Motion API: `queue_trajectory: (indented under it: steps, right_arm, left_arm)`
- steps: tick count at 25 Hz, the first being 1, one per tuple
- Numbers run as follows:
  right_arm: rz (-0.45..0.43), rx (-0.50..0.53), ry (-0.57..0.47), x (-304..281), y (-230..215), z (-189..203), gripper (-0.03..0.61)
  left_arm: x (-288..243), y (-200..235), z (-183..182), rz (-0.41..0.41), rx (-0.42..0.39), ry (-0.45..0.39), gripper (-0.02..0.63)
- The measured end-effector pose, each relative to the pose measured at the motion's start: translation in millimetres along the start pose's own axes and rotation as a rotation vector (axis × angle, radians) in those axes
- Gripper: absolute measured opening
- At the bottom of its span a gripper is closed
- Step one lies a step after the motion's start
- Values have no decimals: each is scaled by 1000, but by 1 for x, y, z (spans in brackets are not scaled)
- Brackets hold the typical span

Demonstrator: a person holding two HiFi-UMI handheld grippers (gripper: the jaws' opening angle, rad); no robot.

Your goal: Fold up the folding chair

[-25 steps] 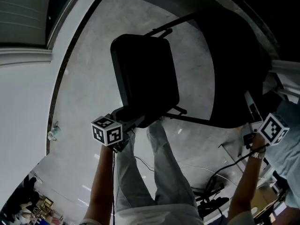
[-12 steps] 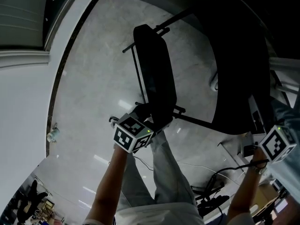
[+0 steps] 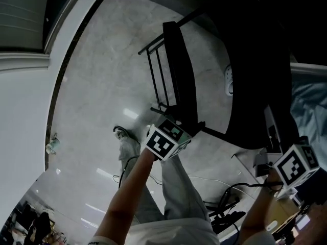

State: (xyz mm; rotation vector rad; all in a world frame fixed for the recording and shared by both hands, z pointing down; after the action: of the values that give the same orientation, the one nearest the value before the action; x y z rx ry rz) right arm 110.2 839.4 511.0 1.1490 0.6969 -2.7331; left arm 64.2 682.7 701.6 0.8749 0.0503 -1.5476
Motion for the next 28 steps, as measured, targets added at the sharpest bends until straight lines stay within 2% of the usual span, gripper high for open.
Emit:
queue_trajectory:
  steps: [3, 6, 10, 16, 21, 23, 26, 28]
  right_arm:
    - [-23, -22, -24, 3, 12, 0, 144]
    - [-44, 9, -25, 7, 30, 1, 144]
    - [-13, 46, -15, 11, 45, 4, 143]
    - [1, 63, -27, 12, 56, 11, 114]
    - [-41, 67, -27, 18, 64, 18, 91]
    - [-63, 79, -30, 23, 73, 22, 86]
    - [-109, 98, -38, 26, 97, 32, 78]
    - [-137, 123, -54, 24, 121, 43, 72]
  left_arm:
    - [-10, 0, -10, -26, 1, 0, 288]
    - [-20, -6, -19, -52, 36, -44, 288]
    - [-30, -7, -23, -87, 55, -72, 288]
    - [-37, -8, -24, -94, 63, -63, 288]
    - [-31, -16, -17, -99, 75, -50, 288]
    - [-26, -22, -14, -131, 67, -49, 287]
    - [-12, -23, -5, -220, 53, -46, 284]
    - [3, -15, 6, -274, 105, -61, 267]
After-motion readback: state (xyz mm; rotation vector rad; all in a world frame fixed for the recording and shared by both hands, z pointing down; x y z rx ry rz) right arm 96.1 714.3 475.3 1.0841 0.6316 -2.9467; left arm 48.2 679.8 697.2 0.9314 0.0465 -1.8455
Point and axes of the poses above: the fingertips, and each gripper's own axes: x backward along the fingers, y to its left, z out of its underside, the point moved 2 cm from there along x, backward along the fingers, and after that the axes turned 15 degrees about -x, right-handed, at the moved point
